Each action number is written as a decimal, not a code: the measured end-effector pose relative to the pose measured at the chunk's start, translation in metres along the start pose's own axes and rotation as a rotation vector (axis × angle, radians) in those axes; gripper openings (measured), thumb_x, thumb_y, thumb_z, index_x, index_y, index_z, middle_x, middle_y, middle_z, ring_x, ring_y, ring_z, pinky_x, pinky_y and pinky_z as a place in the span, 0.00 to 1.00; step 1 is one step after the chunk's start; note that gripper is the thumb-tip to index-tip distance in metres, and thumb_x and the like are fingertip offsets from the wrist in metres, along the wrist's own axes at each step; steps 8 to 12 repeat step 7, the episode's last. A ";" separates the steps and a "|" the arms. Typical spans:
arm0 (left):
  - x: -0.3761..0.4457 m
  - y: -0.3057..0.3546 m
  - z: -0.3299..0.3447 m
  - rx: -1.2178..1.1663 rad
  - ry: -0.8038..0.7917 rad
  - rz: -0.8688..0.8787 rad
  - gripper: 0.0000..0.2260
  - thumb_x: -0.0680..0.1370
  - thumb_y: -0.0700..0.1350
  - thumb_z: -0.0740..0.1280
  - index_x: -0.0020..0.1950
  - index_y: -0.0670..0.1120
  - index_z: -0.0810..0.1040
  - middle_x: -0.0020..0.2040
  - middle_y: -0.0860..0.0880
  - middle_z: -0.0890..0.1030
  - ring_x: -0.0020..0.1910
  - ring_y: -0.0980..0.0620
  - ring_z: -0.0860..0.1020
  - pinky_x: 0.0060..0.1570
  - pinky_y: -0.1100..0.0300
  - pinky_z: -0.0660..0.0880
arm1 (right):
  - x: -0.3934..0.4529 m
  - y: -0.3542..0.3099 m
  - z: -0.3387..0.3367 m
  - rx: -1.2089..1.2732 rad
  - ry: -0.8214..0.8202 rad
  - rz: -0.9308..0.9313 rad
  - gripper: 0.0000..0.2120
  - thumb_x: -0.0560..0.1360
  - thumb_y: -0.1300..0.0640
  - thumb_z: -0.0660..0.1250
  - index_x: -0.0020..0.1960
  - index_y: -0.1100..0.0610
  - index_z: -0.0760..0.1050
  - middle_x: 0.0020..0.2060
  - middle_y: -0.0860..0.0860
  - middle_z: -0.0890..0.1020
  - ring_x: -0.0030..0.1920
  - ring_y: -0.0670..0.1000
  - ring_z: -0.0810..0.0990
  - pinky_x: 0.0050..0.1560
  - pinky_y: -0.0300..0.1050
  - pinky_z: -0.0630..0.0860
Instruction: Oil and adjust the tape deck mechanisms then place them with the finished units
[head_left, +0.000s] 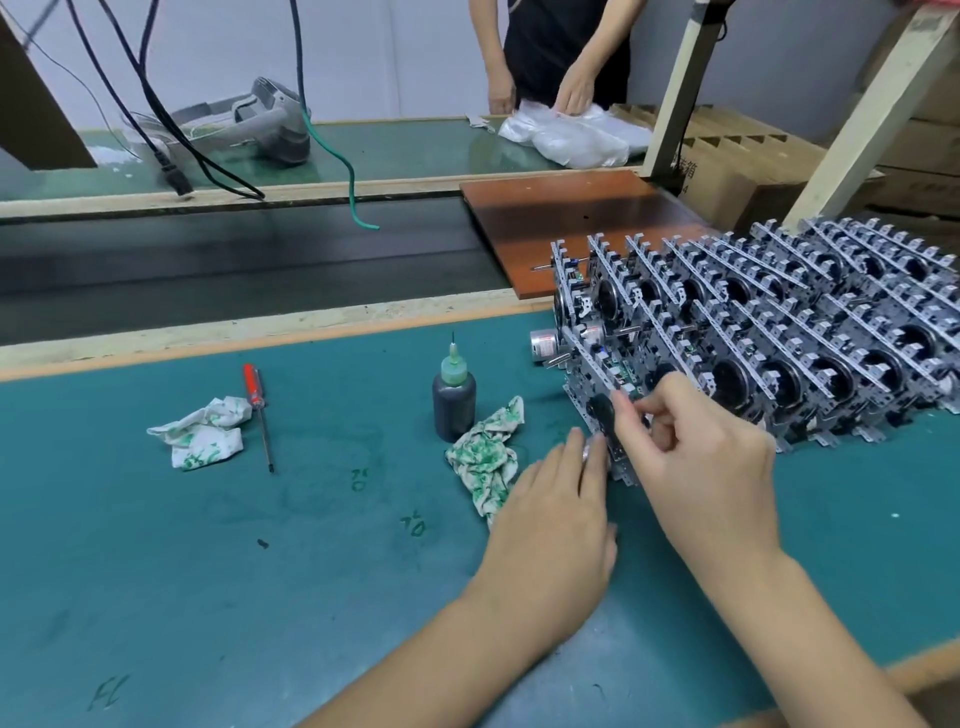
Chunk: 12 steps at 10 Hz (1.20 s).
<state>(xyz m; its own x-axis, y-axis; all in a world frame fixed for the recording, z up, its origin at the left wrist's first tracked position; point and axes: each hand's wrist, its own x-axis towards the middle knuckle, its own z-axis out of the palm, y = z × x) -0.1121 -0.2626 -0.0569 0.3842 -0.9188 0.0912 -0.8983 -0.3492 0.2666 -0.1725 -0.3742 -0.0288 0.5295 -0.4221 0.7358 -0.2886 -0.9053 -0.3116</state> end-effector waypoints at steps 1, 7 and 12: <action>0.004 0.000 0.003 0.005 0.005 -0.007 0.29 0.82 0.47 0.53 0.78 0.42 0.41 0.78 0.43 0.44 0.76 0.49 0.48 0.73 0.58 0.46 | 0.000 0.006 -0.003 -0.030 -0.001 -0.028 0.14 0.74 0.57 0.66 0.32 0.61 0.70 0.22 0.50 0.72 0.22 0.55 0.71 0.26 0.40 0.66; 0.000 -0.013 -0.029 -0.537 0.382 -0.059 0.16 0.79 0.50 0.64 0.67 0.49 0.72 0.63 0.54 0.73 0.64 0.57 0.68 0.64 0.66 0.62 | 0.006 -0.003 -0.002 0.168 -0.034 0.208 0.02 0.74 0.62 0.68 0.43 0.57 0.76 0.39 0.49 0.76 0.41 0.55 0.75 0.41 0.51 0.73; 0.000 -0.013 -0.029 -0.537 0.382 -0.059 0.16 0.79 0.50 0.64 0.67 0.49 0.72 0.63 0.54 0.73 0.64 0.57 0.68 0.64 0.66 0.62 | 0.006 -0.003 -0.002 0.168 -0.034 0.208 0.02 0.74 0.62 0.68 0.43 0.57 0.76 0.39 0.49 0.76 0.41 0.55 0.75 0.41 0.51 0.73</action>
